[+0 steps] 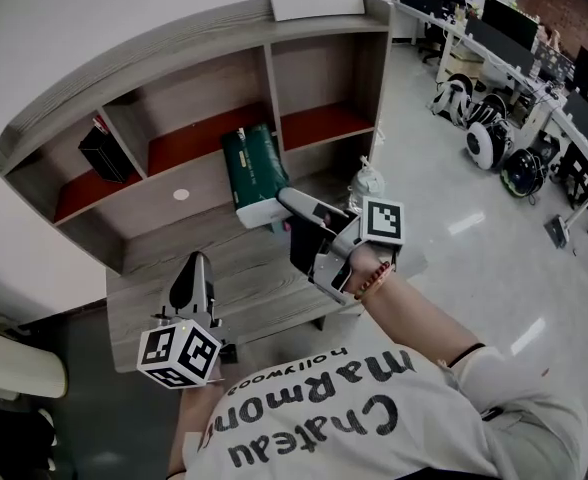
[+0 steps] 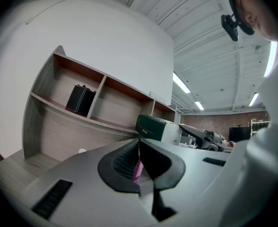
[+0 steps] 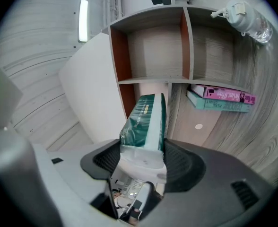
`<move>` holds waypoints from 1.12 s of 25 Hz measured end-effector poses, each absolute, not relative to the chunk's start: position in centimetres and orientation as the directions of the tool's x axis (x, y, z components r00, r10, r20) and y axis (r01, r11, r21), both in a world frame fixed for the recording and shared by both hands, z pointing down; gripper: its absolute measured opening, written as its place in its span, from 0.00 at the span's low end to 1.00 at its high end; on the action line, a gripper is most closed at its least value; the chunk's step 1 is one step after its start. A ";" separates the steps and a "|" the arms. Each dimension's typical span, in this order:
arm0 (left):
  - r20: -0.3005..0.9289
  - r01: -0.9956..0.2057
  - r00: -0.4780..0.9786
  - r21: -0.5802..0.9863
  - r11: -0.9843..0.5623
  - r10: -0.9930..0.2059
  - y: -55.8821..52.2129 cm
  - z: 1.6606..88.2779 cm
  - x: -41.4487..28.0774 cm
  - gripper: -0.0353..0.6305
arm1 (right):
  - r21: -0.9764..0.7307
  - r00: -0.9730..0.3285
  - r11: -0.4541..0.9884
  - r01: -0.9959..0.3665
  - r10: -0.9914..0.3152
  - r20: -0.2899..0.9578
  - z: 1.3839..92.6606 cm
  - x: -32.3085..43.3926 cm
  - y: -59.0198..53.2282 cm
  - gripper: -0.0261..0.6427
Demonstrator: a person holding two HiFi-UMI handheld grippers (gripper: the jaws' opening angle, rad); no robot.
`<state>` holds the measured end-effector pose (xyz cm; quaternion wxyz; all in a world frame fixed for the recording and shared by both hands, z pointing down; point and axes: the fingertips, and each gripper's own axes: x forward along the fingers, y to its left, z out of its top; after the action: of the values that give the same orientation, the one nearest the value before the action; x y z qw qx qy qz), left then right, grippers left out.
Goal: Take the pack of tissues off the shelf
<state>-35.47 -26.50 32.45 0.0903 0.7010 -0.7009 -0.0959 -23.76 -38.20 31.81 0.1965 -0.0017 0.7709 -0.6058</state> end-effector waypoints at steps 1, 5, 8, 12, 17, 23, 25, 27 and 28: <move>-0.007 -0.966 -0.003 0.259 0.000 -1.000 -26.1 32.3 -34.9 0.08 | -0.935 -0.923 0.263 0.238 -0.238 -0.302 31.8 -23.3 -37.7 0.46; 0.005 -0.968 -0.017 0.249 0.018 -1.000 -23.0 32.2 -31.2 0.08 | -0.937 -0.925 0.249 0.244 -0.230 -0.302 32.1 -19.7 -34.7 0.46; 0.019 -0.966 -0.031 0.258 0.035 -0.999 -22.1 32.7 -30.3 0.08 | -0.941 -0.930 0.245 0.232 -0.227 -0.288 32.9 -18.8 -34.0 0.46; 0.045 -0.961 -0.039 0.272 0.050 -0.998 -21.2 33.8 -29.2 0.08 | -0.950 -0.940 0.236 0.205 -0.222 -0.258 34.1 -17.9 -33.1 0.47; 0.067 -0.957 -0.041 0.283 0.058 -0.997 -20.1 35.2 -27.6 0.08 | -0.959 -0.948 0.217 0.182 -0.221 -0.229 35.9 -16.5 -32.0 0.47; 0.067 -0.957 -0.037 0.285 0.055 -0.997 -18.8 35.5 -25.4 0.08 | -0.968 -0.954 0.196 0.159 -0.220 -0.202 37.6 -14.4 -30.5 0.47; 0.061 -0.957 -0.035 0.284 0.051 -0.998 -18.1 35.6 -24.4 0.08 | -0.970 -0.956 0.190 0.154 -0.221 -0.195 38.1 -13.5 -29.6 0.47; 0.058 -0.959 -0.036 0.278 0.051 -0.998 -17.2 35.9 -23.5 0.08 | -0.970 -0.959 0.198 0.140 -0.218 -0.183 38.7 -12.5 -28.6 0.47; 0.061 -0.961 -0.038 0.273 0.053 -0.997 -16.8 36.1 -23.2 0.08 | -0.970 -0.961 0.208 0.129 -0.215 -0.174 39.0 -12.2 -28.2 0.47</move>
<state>-23.18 -16.82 36.14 0.1173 0.6837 -0.7160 -0.0786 -12.20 -28.21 38.98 0.1367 -0.0280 0.7651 -0.6287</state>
